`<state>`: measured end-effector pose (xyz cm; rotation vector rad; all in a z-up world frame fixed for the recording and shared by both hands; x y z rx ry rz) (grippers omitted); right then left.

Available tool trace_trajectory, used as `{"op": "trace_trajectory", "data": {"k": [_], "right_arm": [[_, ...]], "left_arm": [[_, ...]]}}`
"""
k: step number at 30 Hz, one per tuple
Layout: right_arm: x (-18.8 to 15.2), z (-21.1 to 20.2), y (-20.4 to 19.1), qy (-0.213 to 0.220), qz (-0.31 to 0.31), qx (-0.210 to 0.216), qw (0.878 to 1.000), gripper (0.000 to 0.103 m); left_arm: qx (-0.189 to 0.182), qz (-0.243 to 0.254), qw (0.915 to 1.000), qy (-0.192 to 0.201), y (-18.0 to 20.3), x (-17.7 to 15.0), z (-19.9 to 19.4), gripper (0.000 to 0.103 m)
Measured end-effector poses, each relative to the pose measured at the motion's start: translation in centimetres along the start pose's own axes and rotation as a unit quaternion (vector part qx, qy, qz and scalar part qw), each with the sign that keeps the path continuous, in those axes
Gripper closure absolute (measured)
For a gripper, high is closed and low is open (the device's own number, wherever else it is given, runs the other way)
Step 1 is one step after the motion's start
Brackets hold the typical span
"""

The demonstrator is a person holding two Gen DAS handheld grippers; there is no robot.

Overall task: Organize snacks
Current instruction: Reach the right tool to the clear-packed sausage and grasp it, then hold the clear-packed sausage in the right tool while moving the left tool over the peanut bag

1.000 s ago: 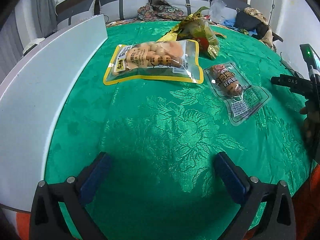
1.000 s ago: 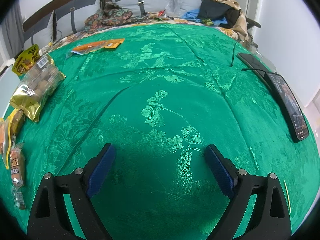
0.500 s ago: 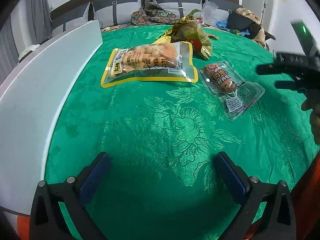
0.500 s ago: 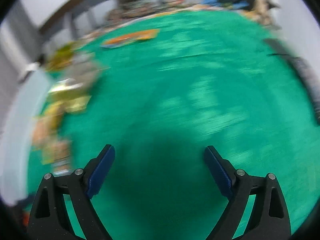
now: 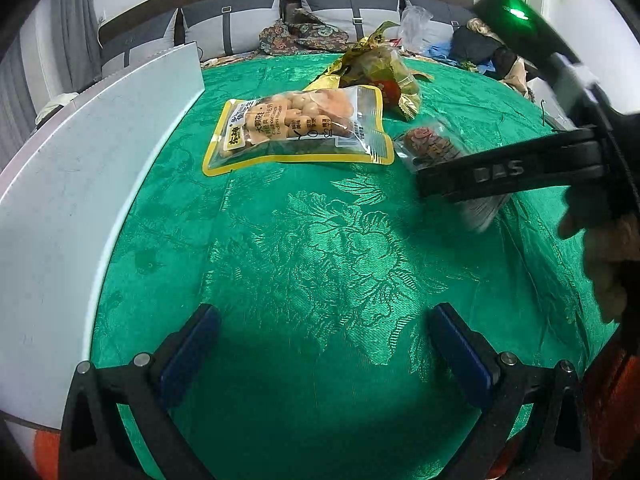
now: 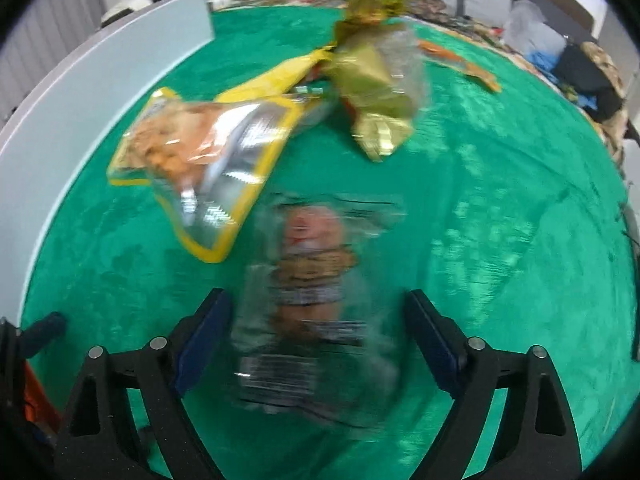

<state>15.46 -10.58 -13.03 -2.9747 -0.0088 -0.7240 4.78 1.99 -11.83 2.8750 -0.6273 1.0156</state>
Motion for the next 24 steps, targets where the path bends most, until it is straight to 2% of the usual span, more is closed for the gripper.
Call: {"op": "trace_trajectory", "data": {"k": [1, 2, 6, 10, 13, 16, 19, 24], "right_arm": [[-0.2, -0.3, 0.8, 0.006, 0.004, 0.002, 1.000, 0.030], [-0.2, -0.7, 1.4, 0.014, 0.007, 0.000, 1.000, 0.036], [-0.1, -1.5, 5.5, 0.044, 0.021, -0.052, 0.997, 0.036], [0.1, -1.5, 12.3, 0.069, 0.089, -0.089, 0.990, 0.030], [0.4, -1.2, 15.0, 0.074, 0.120, -0.053, 0.989, 0.021], [0.0, -1.1, 15.8, 0.094, 0.107, -0.039, 0.989, 0.015], [0.4, -1.0, 15.6, 0.092, 0.102, -0.038, 0.990, 0.012], [0.8, -1.0, 16.2, 0.092, 0.104, -0.035, 0.990, 0.011]], "left_arm": [[0.000, 0.000, 1.0000, 0.001, 0.0, 0.0, 0.0, 0.000], [0.001, -0.001, 1.0000, 0.001, 0.0, 0.0, 0.0, 0.000], [0.003, -0.003, 1.0000, 0.002, 0.0, 0.0, 0.0, 0.000], [0.004, -0.003, 1.0000, 0.002, 0.0, 0.0, 0.0, 0.000], [0.004, -0.004, 1.0000, 0.002, 0.0, 0.0, 0.0, 0.000], [0.005, -0.005, 1.0000, 0.001, 0.0, 0.0, 0.0, 0.000], [0.007, -0.007, 0.9999, -0.001, 0.0, 0.1, 0.0, 0.000], [0.010, -0.015, 0.9997, -0.014, 0.0, 0.4, 0.2, 0.000]]}}
Point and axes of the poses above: each gripper's, at about its wrist camera, not at the fingertips, and z roughly the way its jaws point, y to its right, x to its top, the point moved 3 cm from there along z, roughly the way its jaws point, and after that the axes turned 11 degrees about z, right-handed, at the moved point
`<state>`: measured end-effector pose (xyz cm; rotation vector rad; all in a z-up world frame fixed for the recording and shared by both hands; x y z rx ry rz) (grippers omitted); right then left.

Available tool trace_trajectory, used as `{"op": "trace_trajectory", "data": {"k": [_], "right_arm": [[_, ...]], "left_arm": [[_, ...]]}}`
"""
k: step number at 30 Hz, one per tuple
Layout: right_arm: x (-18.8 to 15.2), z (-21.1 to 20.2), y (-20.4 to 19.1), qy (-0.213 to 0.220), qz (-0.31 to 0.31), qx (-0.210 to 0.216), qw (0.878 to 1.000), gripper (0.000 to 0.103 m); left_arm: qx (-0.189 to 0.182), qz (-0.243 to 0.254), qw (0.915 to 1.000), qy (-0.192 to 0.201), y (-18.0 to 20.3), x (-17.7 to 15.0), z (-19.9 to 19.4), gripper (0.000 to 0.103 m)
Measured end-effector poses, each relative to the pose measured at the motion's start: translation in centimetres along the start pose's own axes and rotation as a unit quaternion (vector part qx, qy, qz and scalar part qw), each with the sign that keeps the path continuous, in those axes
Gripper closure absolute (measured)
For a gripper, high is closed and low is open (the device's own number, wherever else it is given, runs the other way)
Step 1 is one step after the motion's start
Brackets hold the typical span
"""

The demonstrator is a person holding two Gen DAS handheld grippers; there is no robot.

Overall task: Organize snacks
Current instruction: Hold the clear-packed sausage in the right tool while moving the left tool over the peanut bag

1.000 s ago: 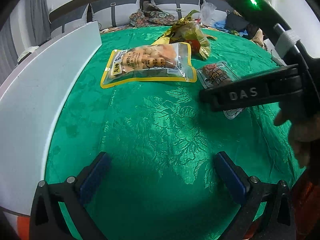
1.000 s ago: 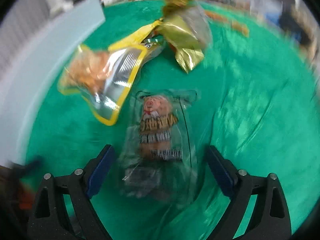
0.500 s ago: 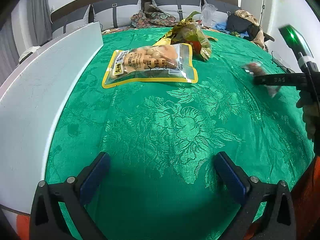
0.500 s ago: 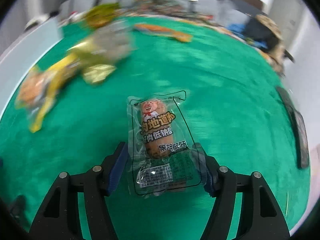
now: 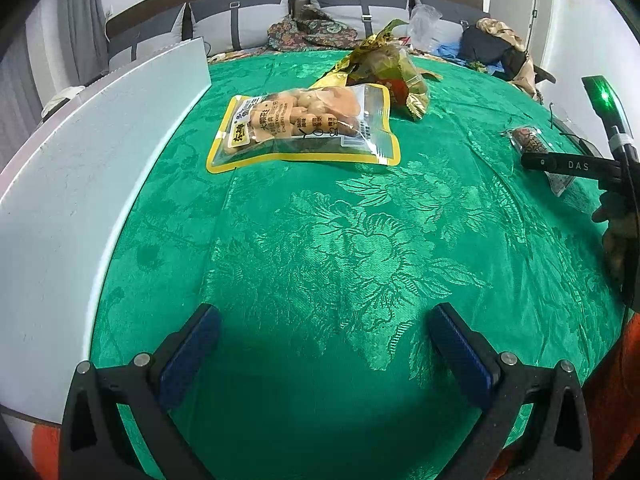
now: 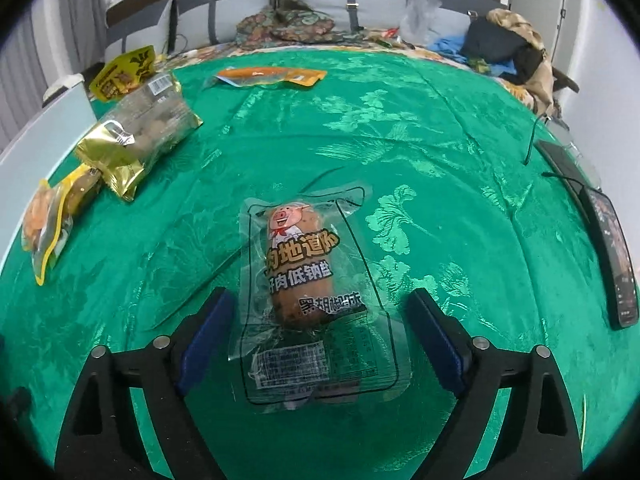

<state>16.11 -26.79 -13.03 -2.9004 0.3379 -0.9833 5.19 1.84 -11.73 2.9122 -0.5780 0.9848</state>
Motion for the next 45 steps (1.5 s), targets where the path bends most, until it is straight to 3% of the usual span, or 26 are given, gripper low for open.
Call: {"op": "trace_trajectory", "data": {"k": [11, 19, 24, 28, 32, 35, 37, 40, 42, 45], "right_arm": [[-0.2, 0.0, -0.1, 0.000, 0.000, 0.000, 1.000, 0.011], [-0.2, 0.0, -0.1, 0.000, 0.000, 0.000, 1.000, 0.011], [-0.2, 0.0, -0.1, 0.000, 0.000, 0.000, 1.000, 0.011], [-0.2, 0.0, -0.1, 0.000, 0.000, 0.000, 1.000, 0.011], [-0.2, 0.0, 0.0, 0.000, 0.000, 0.001, 1.000, 0.011], [-0.2, 0.0, -0.1, 0.000, 0.000, 0.001, 1.000, 0.011], [-0.2, 0.0, 0.0, 0.000, 0.000, 0.001, 1.000, 0.011], [-0.2, 0.0, 0.0, 0.000, 0.000, 0.001, 1.000, 0.011], [-0.2, 0.1, 0.0, 0.000, 0.000, 0.001, 1.000, 0.011], [-0.2, 0.1, 0.0, 0.000, 0.000, 0.001, 1.000, 0.011]], "left_arm": [[-0.008, 0.002, 0.9991, -0.042, 0.0, 1.0, 0.8, 0.000], [-0.027, 0.024, 0.9948, -0.095, -0.9, 3.1, 1.5, 0.000], [-0.045, -0.011, 0.9984, -0.033, -4.6, 8.6, -1.3, 0.000], [-0.063, -0.121, 0.9906, -0.004, -10.1, 13.5, -1.0, 0.000], [-0.034, -0.164, 0.9858, -0.011, -12.5, 16.8, 2.4, 0.000], [-0.006, -0.126, 0.9914, -0.033, -11.6, 18.8, 5.4, 0.000], [0.034, -0.092, 0.9935, -0.058, -10.8, 19.4, 7.6, 0.000], [0.080, -0.092, 0.9877, -0.098, -11.1, 18.4, 10.4, 0.000], [0.080, -0.112, 0.9837, -0.116, -11.8, 17.4, 11.4, 0.001], [0.043, -0.146, 0.9818, -0.113, -12.3, 15.3, 10.6, 0.001]]}}
Point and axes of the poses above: each gripper's, at about its wrist camera, not at the fingertips, and z roughly the way its jaws point, y to its right, x to its top, the point moved 3 cm from there along z, roughly the way its jaws point, and after that the axes turned 11 degrees about z, right-handed, at the moved point
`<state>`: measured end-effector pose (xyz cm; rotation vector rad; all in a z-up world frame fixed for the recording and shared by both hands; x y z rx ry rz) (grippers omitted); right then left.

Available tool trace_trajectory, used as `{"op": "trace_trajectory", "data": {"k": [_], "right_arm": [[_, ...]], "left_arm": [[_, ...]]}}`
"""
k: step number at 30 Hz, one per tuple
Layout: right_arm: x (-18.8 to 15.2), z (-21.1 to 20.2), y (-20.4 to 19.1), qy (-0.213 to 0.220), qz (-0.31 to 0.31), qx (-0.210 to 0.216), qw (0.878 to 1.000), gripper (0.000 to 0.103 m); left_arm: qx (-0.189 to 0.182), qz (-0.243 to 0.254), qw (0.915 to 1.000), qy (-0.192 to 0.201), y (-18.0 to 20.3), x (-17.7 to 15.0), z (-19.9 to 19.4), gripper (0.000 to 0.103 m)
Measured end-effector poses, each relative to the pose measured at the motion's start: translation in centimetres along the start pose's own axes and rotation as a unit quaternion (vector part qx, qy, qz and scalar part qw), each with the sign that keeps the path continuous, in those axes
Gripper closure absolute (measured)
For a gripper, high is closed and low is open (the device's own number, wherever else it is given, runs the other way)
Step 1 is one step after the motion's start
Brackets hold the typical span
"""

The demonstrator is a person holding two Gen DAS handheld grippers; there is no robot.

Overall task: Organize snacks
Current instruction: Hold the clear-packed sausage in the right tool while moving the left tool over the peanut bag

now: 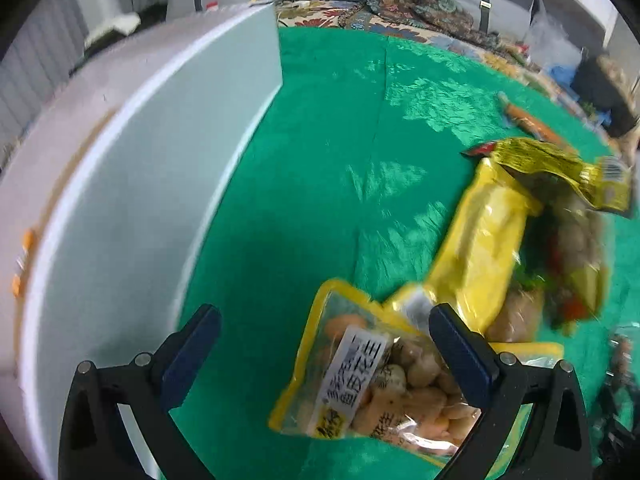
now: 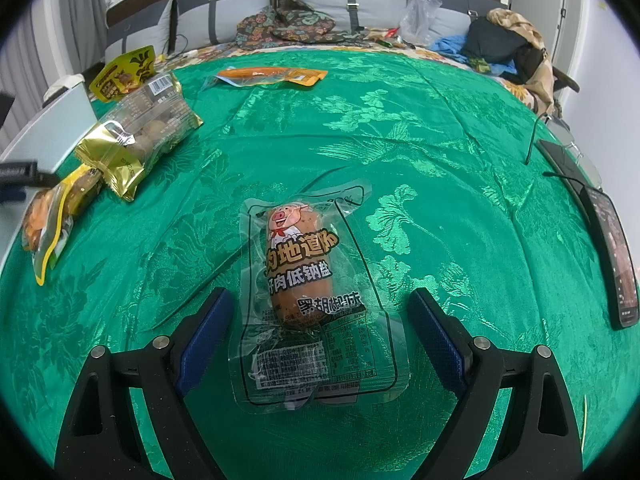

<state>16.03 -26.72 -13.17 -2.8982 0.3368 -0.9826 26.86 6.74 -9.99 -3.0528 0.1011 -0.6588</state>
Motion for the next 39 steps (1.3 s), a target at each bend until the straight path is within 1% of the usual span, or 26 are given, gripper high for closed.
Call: {"op": "trace_trajectory", "data": {"k": [3, 7, 9, 12, 14, 17, 19, 23, 27, 30, 33, 36, 39], "right_arm": [[0.0, 0.0, 0.0, 0.000, 0.000, 0.000, 1.000, 0.011], [0.0, 0.0, 0.0, 0.000, 0.000, 0.000, 1.000, 0.011], [0.0, 0.0, 0.0, 0.000, 0.000, 0.000, 1.000, 0.011], [0.0, 0.0, 0.0, 0.000, 0.000, 0.000, 1.000, 0.011], [0.0, 0.0, 0.0, 0.000, 0.000, 0.000, 1.000, 0.011], [0.0, 0.0, 0.0, 0.000, 0.000, 0.000, 1.000, 0.011], [0.0, 0.0, 0.0, 0.000, 0.000, 0.000, 1.000, 0.011], [0.0, 0.0, 0.0, 0.000, 0.000, 0.000, 1.000, 0.011], [0.0, 0.0, 0.0, 0.000, 0.000, 0.000, 1.000, 0.011], [0.0, 0.0, 0.0, 0.000, 0.000, 0.000, 1.000, 0.011], [0.0, 0.0, 0.0, 0.000, 0.000, 0.000, 1.000, 0.011], [0.0, 0.0, 0.0, 0.000, 0.000, 0.000, 1.000, 0.011], [0.0, 0.0, 0.0, 0.000, 0.000, 0.000, 1.000, 0.011]], "left_arm": [[-0.005, -0.010, 0.9998, -0.016, -0.2, -2.7, -1.1, 0.001], [-0.036, -0.011, 0.9991, -0.020, -0.1, -6.8, -3.4, 0.000], [-0.048, -0.004, 0.9986, -0.024, 0.2, -8.6, -4.1, 0.001], [-0.066, 0.011, 0.9973, -0.031, 0.8, -10.4, -4.4, 0.001], [-0.069, 0.017, 0.9970, -0.029, 1.0, -11.5, -5.1, 0.001], [-0.077, 0.014, 0.9969, -0.011, 1.1, -12.6, -6.6, 0.001], [-0.093, 0.012, 0.9956, -0.004, 1.3, -13.1, -7.4, 0.001], [-0.120, 0.041, 0.9919, 0.001, 3.0, -14.1, -8.4, 0.001], [-0.136, 0.099, 0.9856, 0.013, 5.3, -14.1, -9.3, 0.001], [-0.140, 0.169, 0.9756, -0.001, 7.4, -14.2, -9.2, 0.001], [-0.139, 0.205, 0.9688, -0.007, 8.4, -15.0, -9.4, 0.001], [-0.159, 0.201, 0.9664, -0.018, 8.5, -15.7, -9.2, 0.001], [-0.165, 0.196, 0.9664, -0.019, 8.8, -15.9, -9.0, 0.001]]}}
Point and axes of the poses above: each gripper's, at about its wrist camera, not at the fingertips, and z roughly the way its jaws point, y to its right, x to its top, the point moved 3 cm from there along z, roughly the way its jaws point, and after that the axes turned 11 degrees about z, right-handed, at the moved point
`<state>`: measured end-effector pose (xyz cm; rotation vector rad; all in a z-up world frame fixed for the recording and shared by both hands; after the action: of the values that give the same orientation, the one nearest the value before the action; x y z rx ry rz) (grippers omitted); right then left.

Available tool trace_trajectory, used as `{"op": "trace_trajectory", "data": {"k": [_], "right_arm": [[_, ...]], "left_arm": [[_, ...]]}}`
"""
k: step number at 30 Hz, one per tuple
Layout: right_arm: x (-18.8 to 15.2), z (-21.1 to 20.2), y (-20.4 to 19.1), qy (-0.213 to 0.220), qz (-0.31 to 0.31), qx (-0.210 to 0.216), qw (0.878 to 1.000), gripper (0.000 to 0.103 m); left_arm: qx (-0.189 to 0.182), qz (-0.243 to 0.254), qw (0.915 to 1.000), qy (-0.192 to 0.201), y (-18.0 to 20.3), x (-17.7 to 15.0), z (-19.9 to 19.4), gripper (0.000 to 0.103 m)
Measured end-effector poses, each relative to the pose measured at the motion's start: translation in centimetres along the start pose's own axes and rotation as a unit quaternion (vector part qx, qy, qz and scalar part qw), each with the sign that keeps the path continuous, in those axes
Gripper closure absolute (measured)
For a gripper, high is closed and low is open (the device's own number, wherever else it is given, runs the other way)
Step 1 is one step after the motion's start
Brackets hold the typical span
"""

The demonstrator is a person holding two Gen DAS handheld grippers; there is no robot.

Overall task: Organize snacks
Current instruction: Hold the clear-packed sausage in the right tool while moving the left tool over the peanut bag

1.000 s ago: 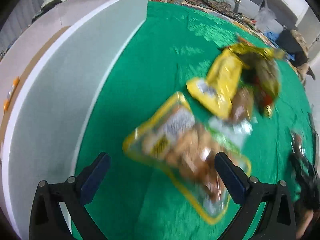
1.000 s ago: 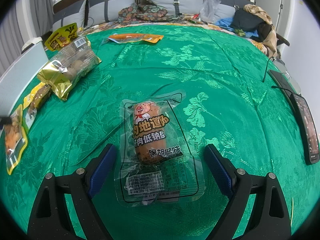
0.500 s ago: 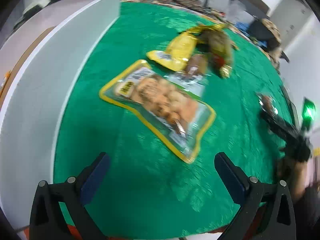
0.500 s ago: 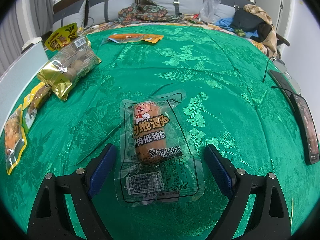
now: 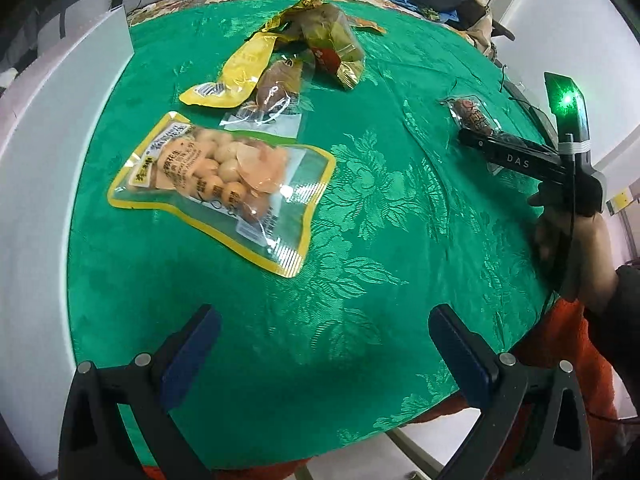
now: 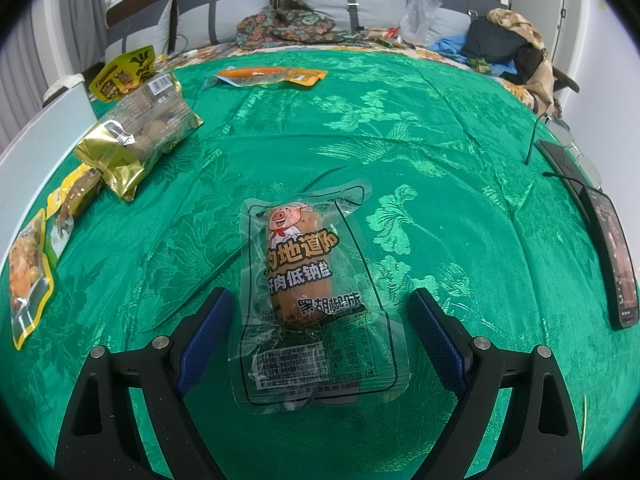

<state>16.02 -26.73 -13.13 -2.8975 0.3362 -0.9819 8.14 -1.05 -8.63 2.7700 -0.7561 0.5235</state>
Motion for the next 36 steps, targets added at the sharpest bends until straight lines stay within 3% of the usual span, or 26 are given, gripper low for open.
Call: {"op": "trace_trajectory", "data": {"k": [11, 14, 20, 26, 36], "right_arm": [[0.0, 0.0, 0.0, 0.000, 0.000, 0.001, 1.000, 0.011], [0.0, 0.0, 0.0, 0.000, 0.000, 0.001, 1.000, 0.011], [0.0, 0.0, 0.0, 0.000, 0.000, 0.001, 1.000, 0.011], [0.0, 0.0, 0.0, 0.000, 0.000, 0.001, 1.000, 0.011], [0.0, 0.0, 0.1, 0.000, 0.000, 0.001, 1.000, 0.011]], "left_arm": [[-0.011, 0.007, 0.9999, 0.005, 0.2, 0.7, -0.7, 0.001], [0.010, 0.047, 0.9988, 0.002, 0.3, 1.6, -1.4, 0.001], [0.051, 0.144, 0.9868, -0.053, 1.4, 1.6, -0.7, 0.001], [-0.017, 0.128, 0.9888, -0.075, 2.2, 0.4, 0.8, 0.001], [-0.058, 0.073, 0.9934, -0.066, 2.0, 1.6, 3.3, 0.001]]}}
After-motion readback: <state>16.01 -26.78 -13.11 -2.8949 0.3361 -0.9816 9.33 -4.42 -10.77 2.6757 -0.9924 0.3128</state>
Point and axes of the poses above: each gripper's, at about its wrist camera, not at the fingertips, and z roughly the way its jaws point, y to its right, x to its top, the point moved 3 cm from there along z, roughly the way its jaws point, and after that the axes turned 11 degrees about z, right-handed, at the moved point
